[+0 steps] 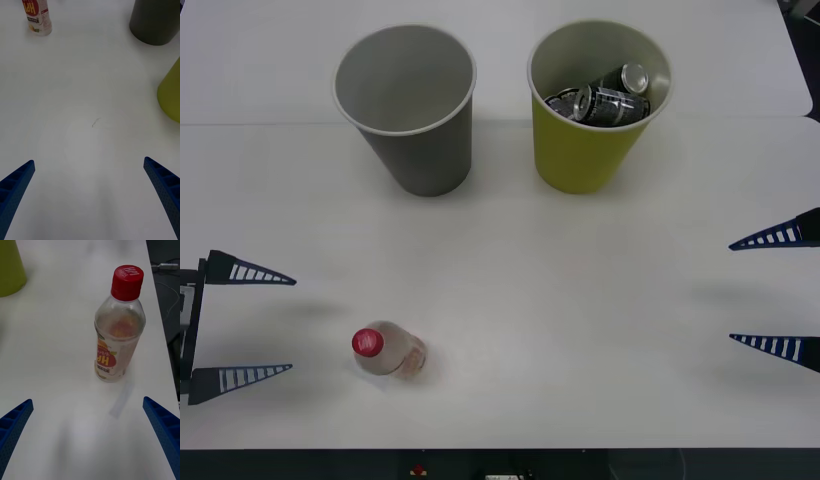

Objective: Put the can into the green bin and the plastic bottle into the gray bin

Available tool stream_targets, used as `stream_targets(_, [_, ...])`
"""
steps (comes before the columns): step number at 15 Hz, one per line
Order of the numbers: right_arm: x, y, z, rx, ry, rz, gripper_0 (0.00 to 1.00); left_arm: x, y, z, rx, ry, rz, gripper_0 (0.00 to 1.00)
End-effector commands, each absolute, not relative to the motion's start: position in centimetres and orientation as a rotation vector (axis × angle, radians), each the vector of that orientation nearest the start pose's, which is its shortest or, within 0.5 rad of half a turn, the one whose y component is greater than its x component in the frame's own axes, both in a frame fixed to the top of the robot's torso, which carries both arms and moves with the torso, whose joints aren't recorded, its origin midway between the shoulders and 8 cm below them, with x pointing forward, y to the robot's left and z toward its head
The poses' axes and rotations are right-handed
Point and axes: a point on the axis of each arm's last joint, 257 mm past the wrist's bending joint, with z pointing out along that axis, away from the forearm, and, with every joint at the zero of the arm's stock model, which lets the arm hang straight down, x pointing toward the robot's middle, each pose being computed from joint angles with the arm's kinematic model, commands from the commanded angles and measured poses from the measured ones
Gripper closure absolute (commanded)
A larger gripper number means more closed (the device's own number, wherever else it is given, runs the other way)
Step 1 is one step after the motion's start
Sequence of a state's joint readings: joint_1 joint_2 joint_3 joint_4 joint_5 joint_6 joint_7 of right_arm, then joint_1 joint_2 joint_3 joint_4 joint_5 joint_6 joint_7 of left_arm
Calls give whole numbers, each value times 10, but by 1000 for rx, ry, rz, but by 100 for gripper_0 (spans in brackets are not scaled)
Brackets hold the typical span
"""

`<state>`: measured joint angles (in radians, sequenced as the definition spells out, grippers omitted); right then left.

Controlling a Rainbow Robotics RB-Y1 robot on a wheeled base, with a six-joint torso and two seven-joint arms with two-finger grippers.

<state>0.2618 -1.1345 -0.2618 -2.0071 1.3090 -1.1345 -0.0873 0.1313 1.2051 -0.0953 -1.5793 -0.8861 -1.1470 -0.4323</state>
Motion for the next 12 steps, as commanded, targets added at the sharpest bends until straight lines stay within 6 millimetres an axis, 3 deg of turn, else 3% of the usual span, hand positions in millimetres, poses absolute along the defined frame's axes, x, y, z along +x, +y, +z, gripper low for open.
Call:
stream_targets(1, [341,-286,-167,-1634,1596,209,0,336,304,-232,1552,1445,-466,0])
stream_targets(6, [341,-286,-167,-1634,1596,209,0,340,302,-250,1505,1405,-530,0])
stream_targets(12, [341,-286,-167,-1634,1596,209,0,340,283,-270,1426,1376,-635,0])
